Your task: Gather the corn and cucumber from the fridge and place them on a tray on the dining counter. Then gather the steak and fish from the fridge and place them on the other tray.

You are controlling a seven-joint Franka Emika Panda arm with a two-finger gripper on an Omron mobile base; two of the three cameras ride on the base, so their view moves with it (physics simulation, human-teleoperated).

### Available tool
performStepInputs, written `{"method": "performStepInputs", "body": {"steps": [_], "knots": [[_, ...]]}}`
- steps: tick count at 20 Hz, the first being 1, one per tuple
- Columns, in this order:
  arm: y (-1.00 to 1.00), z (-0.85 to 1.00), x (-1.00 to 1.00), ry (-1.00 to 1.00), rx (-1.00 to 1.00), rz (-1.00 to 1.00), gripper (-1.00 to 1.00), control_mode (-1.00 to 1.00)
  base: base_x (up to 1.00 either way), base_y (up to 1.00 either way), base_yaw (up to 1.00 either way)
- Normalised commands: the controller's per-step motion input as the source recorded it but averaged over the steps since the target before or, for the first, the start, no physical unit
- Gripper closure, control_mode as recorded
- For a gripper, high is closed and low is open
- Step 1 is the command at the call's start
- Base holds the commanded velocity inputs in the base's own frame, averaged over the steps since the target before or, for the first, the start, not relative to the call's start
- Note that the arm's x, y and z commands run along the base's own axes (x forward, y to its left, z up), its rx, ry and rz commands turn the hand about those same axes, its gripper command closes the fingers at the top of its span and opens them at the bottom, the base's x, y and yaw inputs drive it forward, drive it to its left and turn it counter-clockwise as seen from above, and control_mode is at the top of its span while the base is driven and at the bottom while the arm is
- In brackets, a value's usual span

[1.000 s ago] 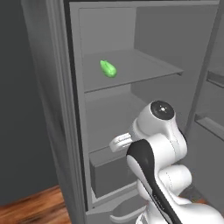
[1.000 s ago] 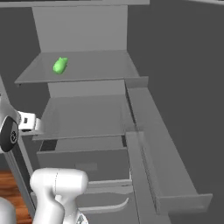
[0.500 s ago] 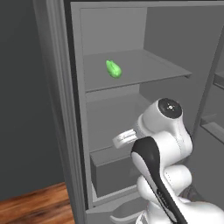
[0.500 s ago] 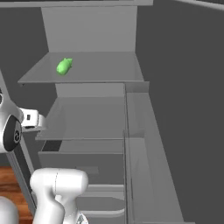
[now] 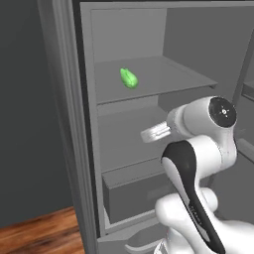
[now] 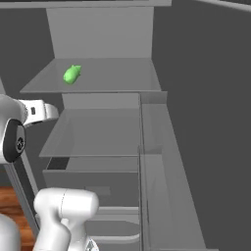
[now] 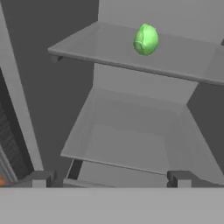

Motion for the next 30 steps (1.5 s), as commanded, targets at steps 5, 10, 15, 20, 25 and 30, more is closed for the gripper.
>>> {"method": "performStepInputs", "body": {"steps": [5, 10, 15, 20, 25, 30], "knots": [[-0.10, 0.57, 0.46, 0.00, 0.01, 0.00, -1.00, -1.00, 0.00, 0.00, 0.00], [0.00, 0.51, 0.60, 0.02, 0.04, 0.00, -1.00, -1.00, 0.00, 0.00, 0.00], [0.00, 0.23, 0.76, 0.12, 0.04, -0.01, -1.00, -1.00, 0.00, 0.00, 0.00], [0.01, 0.00, 0.91, 0.18, 0.01, -0.04, -1.00, -1.00, 0.00, 0.00, 0.00], [0.12, -0.05, 0.76, 0.10, 0.00, -0.06, -1.00, -1.00, 0.00, 0.00, 0.00], [0.20, -0.17, 0.64, 0.06, 0.00, -0.04, -1.00, -1.00, 0.00, 0.00, 0.00]]}}
